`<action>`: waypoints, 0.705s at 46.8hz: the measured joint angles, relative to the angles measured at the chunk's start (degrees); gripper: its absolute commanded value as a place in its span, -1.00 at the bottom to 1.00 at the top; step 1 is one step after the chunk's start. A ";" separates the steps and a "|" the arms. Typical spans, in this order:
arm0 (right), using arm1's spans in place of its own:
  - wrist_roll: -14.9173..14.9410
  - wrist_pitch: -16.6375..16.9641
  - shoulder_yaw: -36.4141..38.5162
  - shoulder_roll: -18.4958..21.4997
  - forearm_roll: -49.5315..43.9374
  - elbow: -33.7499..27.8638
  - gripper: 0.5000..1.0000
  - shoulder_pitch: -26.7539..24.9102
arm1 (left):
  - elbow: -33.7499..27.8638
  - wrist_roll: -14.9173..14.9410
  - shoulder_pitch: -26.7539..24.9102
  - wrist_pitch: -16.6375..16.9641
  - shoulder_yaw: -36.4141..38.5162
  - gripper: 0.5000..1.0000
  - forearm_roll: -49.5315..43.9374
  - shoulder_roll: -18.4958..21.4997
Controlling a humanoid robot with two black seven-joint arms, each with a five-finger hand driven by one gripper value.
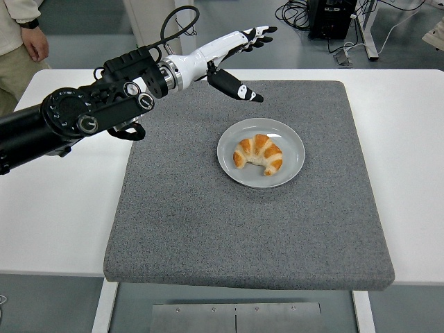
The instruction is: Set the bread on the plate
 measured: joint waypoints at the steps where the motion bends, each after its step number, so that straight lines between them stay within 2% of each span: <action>1: 0.00 0.00 0.00 0.00 0.00 0.00 1.00 0.00 | 0.00 0.00 0.00 -0.02 -0.23 0.88 -0.40 0.09; 12: 0.01 0.00 0.00 0.00 0.00 0.00 1.00 0.00 | 0.02 -0.56 1.47 -0.04 -6.75 0.88 -4.21 3.57; 20: 0.01 0.01 0.00 0.00 0.00 0.00 1.00 0.00 | 0.03 -0.61 4.86 -0.80 -13.15 0.88 -7.23 5.89; 33: 0.01 0.02 0.00 0.00 0.00 0.00 1.00 0.00 | 0.10 -0.53 12.15 -1.44 -21.24 0.88 -10.79 7.15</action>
